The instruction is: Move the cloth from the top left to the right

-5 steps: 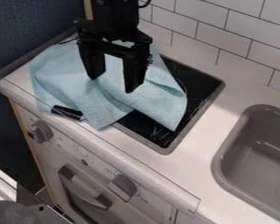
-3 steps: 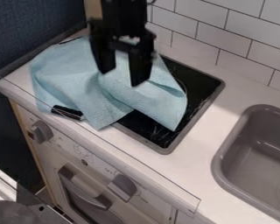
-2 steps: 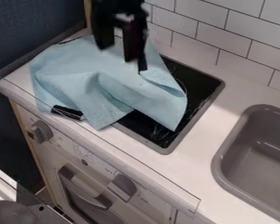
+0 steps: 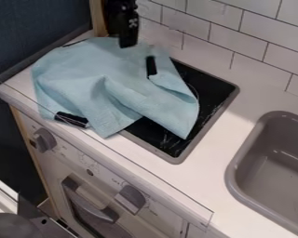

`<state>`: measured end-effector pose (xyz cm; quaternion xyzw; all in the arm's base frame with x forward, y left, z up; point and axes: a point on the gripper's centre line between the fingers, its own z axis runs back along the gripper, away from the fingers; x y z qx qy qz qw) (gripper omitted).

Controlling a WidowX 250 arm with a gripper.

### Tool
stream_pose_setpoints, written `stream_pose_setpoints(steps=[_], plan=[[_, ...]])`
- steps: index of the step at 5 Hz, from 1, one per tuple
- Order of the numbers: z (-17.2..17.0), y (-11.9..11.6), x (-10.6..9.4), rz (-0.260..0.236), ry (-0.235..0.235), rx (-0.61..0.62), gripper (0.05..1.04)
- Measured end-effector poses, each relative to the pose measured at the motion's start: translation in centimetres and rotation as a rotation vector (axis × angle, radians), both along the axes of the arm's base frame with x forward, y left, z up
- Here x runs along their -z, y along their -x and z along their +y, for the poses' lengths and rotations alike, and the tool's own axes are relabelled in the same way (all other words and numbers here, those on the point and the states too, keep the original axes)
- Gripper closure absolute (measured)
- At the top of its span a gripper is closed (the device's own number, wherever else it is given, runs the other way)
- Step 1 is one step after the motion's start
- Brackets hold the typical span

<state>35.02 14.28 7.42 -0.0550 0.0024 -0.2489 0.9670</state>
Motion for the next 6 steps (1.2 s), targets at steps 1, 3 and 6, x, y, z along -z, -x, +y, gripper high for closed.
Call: stream_pose_setpoints(steps=[1,3,6], plan=[[2.1,-2.0,1.6,-0.081,-0.022,0.126,0.083],[4.8,-3.8,3.2,-0.152,-0.042,0.169,0.083],[5.6,-4.2,5.4,0.031,-0.047,0.168,0.429]])
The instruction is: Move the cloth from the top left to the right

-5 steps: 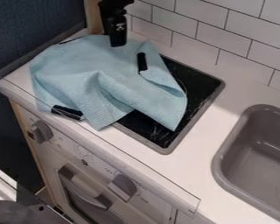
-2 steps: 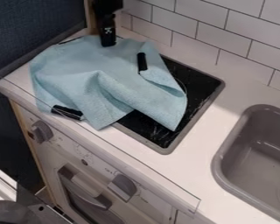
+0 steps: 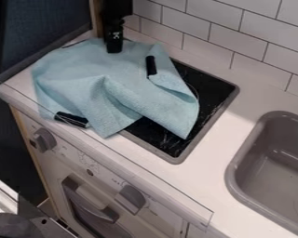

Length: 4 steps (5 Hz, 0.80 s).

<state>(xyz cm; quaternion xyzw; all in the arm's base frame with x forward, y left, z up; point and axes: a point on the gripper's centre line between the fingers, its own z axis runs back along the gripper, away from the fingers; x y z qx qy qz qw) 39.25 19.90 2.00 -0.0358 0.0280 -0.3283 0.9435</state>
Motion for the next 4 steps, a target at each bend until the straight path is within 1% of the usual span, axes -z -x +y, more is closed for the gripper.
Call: stream_pose_setpoints(steps=[1,2,3,4], plan=[[-0.4,0.3,0.3,-0.031,0.000,0.008,0.723],[-1.2,1.0,0.0,-0.075,0.010,0.022,0.933],[-1.2,1.4,-2.5,-0.126,-0.030,-0.001,1.030],[-2.3,2.1,-4.7,-0.151,-0.047,-0.055,1.032]])
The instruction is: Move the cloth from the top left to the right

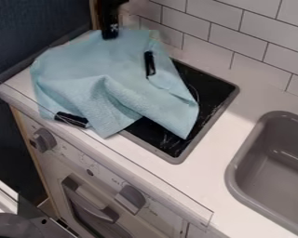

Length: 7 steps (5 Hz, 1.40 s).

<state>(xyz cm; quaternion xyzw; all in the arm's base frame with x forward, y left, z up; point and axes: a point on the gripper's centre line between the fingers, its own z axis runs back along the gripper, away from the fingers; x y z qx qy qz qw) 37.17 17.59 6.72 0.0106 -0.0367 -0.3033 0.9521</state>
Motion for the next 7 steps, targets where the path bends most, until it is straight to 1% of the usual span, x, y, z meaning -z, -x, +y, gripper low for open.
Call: stream_pose_setpoints(steps=[1,2,3,4,5,6,7], plan=[[-0.9,1.5,-2.0,-0.010,-0.003,-0.093,1.032],[-2.3,3.4,-3.4,0.006,0.031,-0.179,1.032],[-4.9,6.3,-4.1,-0.012,0.029,-0.267,1.032],[-7.9,8.2,-4.6,0.009,0.075,-0.339,1.032],[-10.5,10.1,-3.7,0.053,0.134,-0.378,1.032],[-13.0,11.1,-2.4,0.016,0.190,-0.376,1.032],[-15.5,10.2,0.1,-0.027,0.200,-0.354,1.032]])
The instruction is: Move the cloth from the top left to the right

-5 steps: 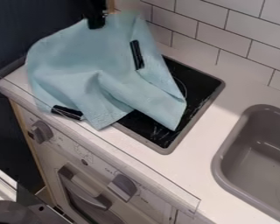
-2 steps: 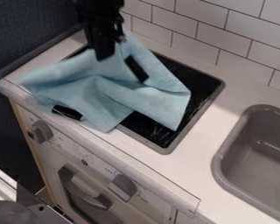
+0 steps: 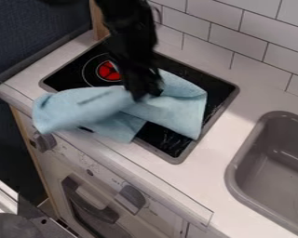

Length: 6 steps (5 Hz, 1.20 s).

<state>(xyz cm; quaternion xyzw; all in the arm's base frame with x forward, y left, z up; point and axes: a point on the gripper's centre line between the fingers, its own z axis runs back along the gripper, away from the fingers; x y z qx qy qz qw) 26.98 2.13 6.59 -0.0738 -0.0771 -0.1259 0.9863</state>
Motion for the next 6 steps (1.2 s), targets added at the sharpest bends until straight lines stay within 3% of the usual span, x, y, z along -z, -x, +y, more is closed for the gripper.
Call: stream_pose_setpoints(steps=[1,2,3,4,5,6], plan=[[-1.4,-2.2,2.5,0.055,-0.016,0.110,1.032],[-2.6,-3.6,2.8,0.034,-0.033,0.187,1.014],[-2.5,-3.3,2.7,0.099,-0.036,0.192,0.872],[-2.1,-2.4,1.4,0.139,-0.052,0.153,0.632],[-2.2,-2.1,-0.9,0.142,-0.048,0.121,0.323],[-1.9,-1.7,-3.7,0.049,-0.025,0.040,0.085]])
